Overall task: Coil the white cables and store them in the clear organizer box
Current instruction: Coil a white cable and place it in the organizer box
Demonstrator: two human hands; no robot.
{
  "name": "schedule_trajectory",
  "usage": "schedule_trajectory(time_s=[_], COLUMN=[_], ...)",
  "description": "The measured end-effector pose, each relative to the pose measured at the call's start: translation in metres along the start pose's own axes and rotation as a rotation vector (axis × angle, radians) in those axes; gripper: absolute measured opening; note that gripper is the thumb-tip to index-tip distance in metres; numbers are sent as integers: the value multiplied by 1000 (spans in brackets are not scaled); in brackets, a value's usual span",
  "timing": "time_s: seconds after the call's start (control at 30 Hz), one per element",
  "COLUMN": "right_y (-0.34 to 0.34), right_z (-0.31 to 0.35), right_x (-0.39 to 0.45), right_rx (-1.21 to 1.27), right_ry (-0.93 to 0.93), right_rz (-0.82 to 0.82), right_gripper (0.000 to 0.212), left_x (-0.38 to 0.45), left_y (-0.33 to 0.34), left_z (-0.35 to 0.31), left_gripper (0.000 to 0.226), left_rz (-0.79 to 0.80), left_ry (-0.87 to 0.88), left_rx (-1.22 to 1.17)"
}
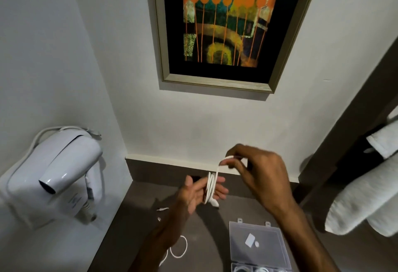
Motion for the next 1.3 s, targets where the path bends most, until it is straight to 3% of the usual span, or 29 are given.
schedule_trajectory(time_s=[0.03, 0.13, 0.23, 0.3, 0.33, 0.4, 0.5, 0.57, 0.67, 0.77, 0.87, 0.97, 1.13, 1.3], right_y=[1, 23, 61, 82, 90, 93, 72, 40, -3, -26, -25, -2, 51, 63], right_z=[-10, -27, -9, 9, 18, 33, 48, 50, 35, 12, -6, -11, 1, 14], right_x=[7, 10, -18, -43, -54, -71, -78, -63, -31, 3, 23, 24, -21, -50], right_rx=[58, 457, 750, 725, 664, 476, 133, 67, 147, 303, 623, 958, 1217, 1458], right_ry=[3, 113, 201, 249, 261, 204, 68, -22, -175, -248, -149, -15, 303, 546], right_rz=[-12, 42, 153, 230, 267, 323, 304, 195, 105, 78, 104, 167, 185, 124], right_gripper=[6, 14, 35, 42, 33, 17, 25, 25, 7, 5, 18, 5, 24, 28], left_x=[0, 11, 7, 6, 8, 13, 6, 7, 11, 2, -4, -3, -4, 0], left_y=[-1, -10, -13, -13, -13, -15, -24, -23, -10, 8, 25, 29, 13, 0], left_z=[1, 16, 14, 7, 0, -9, 4, 15, 24, 25, 19, 5, 0, 8], left_gripper=[171, 129, 114, 107, 102, 84, 41, 42, 53, 42, 36, 31, 27, 28], left_rz=[64, 49, 108, 53, -35, -251, -350, -339, -328, -176, -1, 32, -94, -193], left_ry=[10, 10, 69, 92, 88, 60, 116, 53, -101, 9, 94, 191, 260, 179], left_rx=[-8, -132, -343, -417, -395, -219, 180, 282, 203, 248, 189, 91, -36, -141])
Point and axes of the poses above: each hand's wrist, its own x-axis towards the middle knuckle, its own y-axis out of the palm, z = x × y, the point moved 2 cm from there along x, towards the middle knuckle, and after that the axes turned 2 degrees about -y, right-handed, at the moved point
